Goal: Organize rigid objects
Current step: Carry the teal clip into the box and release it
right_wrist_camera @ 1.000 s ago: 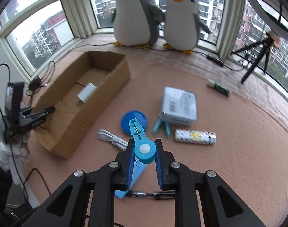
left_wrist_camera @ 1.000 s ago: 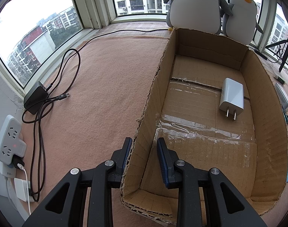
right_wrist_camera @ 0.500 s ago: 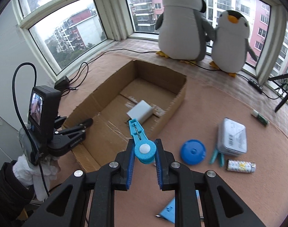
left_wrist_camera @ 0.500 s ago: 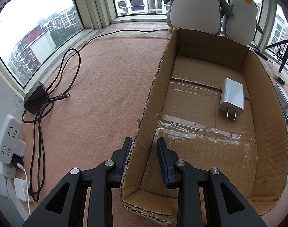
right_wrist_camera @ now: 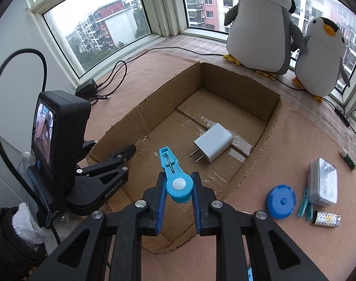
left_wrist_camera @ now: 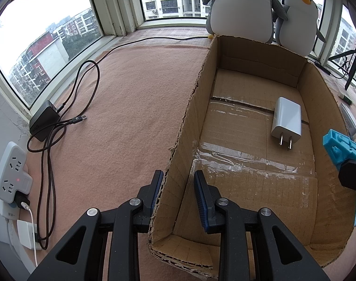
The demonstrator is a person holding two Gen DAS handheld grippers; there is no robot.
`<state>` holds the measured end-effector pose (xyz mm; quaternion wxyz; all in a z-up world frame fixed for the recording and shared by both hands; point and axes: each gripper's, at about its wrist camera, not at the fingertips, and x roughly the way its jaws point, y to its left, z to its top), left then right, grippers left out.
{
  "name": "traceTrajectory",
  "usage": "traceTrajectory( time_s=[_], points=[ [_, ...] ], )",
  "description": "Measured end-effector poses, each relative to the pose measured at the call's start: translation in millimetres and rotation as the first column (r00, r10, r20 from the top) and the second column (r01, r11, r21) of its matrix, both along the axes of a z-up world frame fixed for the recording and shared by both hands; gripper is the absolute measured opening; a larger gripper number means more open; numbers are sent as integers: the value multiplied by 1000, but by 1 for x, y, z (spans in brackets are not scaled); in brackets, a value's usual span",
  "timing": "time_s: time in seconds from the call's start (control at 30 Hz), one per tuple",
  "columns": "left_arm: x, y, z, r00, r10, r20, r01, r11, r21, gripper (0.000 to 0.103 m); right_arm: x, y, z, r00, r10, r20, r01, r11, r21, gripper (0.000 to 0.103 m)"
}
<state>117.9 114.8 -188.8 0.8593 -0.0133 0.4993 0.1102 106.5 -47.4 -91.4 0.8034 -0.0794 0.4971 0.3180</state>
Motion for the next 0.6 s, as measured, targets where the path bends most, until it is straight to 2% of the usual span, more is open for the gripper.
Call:
traceTrajectory(
  time_s=[0.17,0.23,0.3,0.33,0.6],
  points=[
    [0,0,0,1000,0,0,0,1000,-1,29,0,7,-3,1000,3,5,-3,1000,-12,19],
    [-1,0,0,1000,-1,0,1,1000,-1,29,-1,10,-4,1000,5,11,-5,1000,-20,29],
    [0,0,0,1000,-1,1,1,1000,0,29,-3,10,-2,1000,-5,30,6,1000,-24,57],
    [-1,1,0,1000,-1,1,1,1000,-1,29,-4,10,-2,999,-11,40,12,1000,-24,60],
    [0,1,1,1000,0,1,0,1000,1,29,-5,-6,8,998,-50,30,49,999,24,61]
  ],
)
